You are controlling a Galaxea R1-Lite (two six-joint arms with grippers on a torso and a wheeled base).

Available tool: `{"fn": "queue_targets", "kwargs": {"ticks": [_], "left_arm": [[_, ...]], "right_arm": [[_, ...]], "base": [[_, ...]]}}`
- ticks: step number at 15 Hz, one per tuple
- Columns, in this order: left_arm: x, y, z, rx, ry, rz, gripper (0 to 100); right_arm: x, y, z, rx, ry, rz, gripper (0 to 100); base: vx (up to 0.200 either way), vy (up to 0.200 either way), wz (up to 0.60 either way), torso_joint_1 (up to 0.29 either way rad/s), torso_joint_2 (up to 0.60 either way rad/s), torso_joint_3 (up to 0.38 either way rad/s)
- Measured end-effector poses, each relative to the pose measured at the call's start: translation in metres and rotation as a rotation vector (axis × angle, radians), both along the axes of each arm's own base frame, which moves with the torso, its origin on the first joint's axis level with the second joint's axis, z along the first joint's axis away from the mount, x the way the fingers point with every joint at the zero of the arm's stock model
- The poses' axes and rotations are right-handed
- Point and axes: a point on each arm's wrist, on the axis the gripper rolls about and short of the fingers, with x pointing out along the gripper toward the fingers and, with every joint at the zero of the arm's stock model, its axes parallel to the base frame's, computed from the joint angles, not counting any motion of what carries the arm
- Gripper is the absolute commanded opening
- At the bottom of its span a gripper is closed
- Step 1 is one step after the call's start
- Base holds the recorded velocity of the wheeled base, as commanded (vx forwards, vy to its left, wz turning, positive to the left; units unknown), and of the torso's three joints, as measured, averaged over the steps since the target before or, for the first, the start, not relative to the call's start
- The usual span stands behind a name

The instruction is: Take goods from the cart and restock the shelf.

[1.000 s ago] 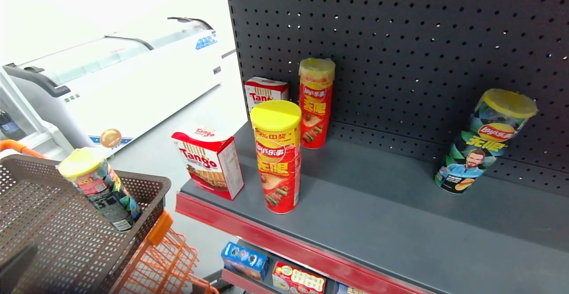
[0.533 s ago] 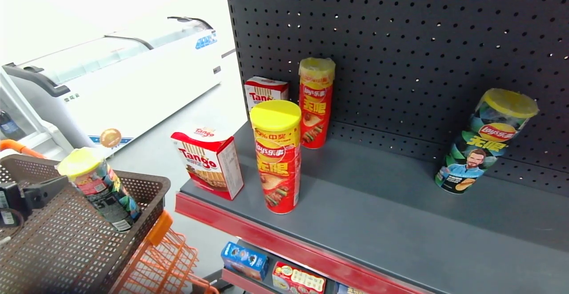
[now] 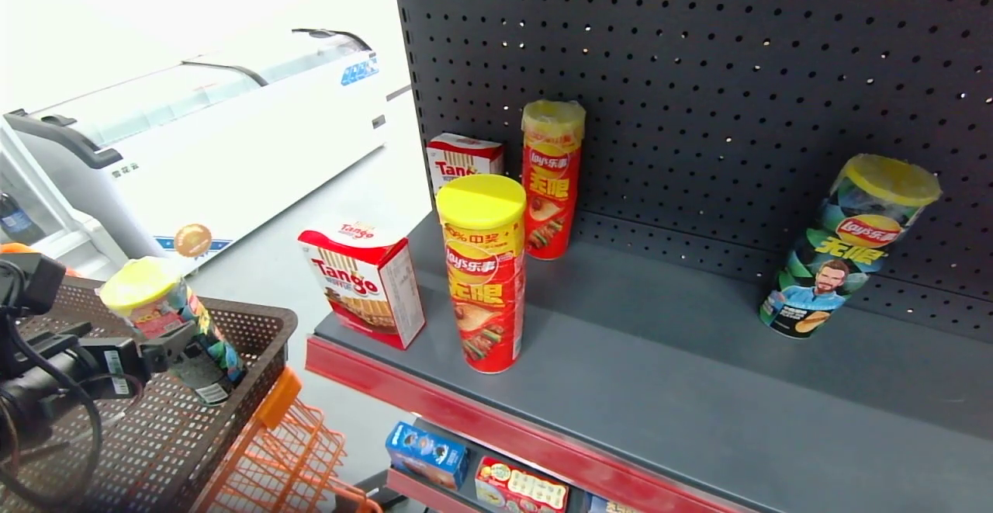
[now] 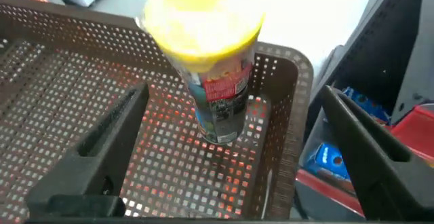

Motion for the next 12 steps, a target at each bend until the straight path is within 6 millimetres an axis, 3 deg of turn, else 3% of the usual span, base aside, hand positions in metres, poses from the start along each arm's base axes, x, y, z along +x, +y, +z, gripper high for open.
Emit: {"fn": "queue_targets", "kwargs": {"ticks": [4, 12], "left_arm": [[0.009, 0.007, -0.019, 0.013, -0.048, 0.017, 100], [0.047, 0.026, -0.064, -0.008, -0.043, 0.047, 100]], "right_arm": [[0.0, 0.0, 0.0, 0.0, 0.0, 0.0, 100], [0.0, 0.0, 0.0, 0.0, 0.0, 0.0, 100]], "base": [[0.0, 0.0, 0.0, 0.0, 0.0, 0.0], [0.0, 0.0, 0.0, 0.0, 0.0, 0.0]]}}
